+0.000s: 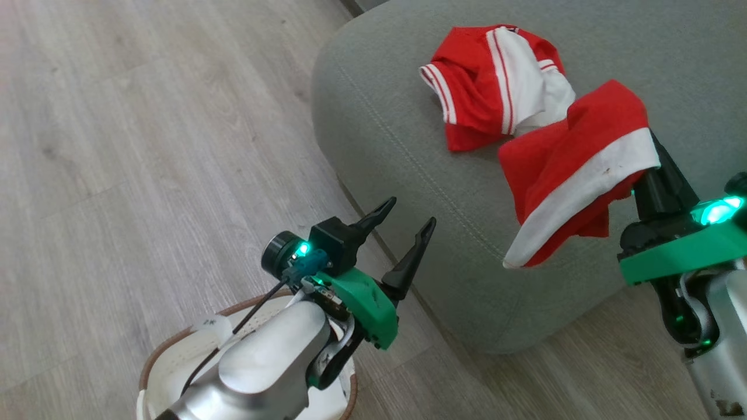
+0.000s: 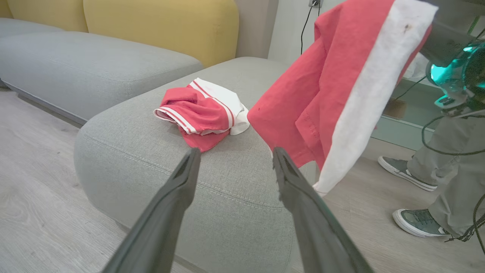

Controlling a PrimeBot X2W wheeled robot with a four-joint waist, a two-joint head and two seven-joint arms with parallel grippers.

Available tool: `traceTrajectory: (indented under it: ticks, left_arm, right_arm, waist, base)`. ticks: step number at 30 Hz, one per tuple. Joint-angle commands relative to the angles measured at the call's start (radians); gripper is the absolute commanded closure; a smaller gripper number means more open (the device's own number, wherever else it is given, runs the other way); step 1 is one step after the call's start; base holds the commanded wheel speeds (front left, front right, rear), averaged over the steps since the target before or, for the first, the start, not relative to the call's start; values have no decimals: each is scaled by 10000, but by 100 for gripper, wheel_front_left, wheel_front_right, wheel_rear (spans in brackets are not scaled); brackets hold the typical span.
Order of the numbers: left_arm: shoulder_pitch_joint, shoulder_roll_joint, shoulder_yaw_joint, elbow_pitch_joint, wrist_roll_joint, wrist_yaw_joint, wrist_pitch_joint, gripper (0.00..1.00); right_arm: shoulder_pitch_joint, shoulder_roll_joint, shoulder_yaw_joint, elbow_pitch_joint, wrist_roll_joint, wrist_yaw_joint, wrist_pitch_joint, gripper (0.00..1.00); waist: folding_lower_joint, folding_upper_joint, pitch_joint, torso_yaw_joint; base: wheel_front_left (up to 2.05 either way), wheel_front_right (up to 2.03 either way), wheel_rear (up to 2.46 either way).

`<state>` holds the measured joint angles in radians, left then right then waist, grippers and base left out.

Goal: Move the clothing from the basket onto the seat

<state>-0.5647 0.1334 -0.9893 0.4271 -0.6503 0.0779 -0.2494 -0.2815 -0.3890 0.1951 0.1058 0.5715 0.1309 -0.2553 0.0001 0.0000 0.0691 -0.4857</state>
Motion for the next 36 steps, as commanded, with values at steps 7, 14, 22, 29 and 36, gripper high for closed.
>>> traceTrajectory:
  ticks: [7,14,22,29,36]
  left_arm:
    - [-320,-60,580,-237,317,-121,-122,0]
    - [-638,-186,556,-94,536,-212,-123,0]
    - [-1236,-357,424,125,734,-200,1,0]
    - [-2050,-542,183,209,1080,-65,273,0]
    - [-2817,-717,-139,289,1377,46,435,0]
  right_arm:
    - [-269,-341,-110,-369,-34,-2,-65,100]
    - [-1283,-659,-346,25,321,-2,-65,100]
    - [-3297,-1435,29,1587,1292,-2,-65,100]
    - [-5343,-2231,410,3208,2082,-2,-65,100]
    - [-6822,-3048,472,4355,2696,-2,-65,100]
  waist:
    - [-1,0,183,-288]
    - [-1,0,657,-104]
    - [-1,0,1660,388]
    - [-1,0,2848,905]
    - [-1,0,3951,1355]
  base:
    - [0,0,0]
    - [0,0,0]
    - [0,0,0]
    - [0,0,0]
    - [0,0,0]
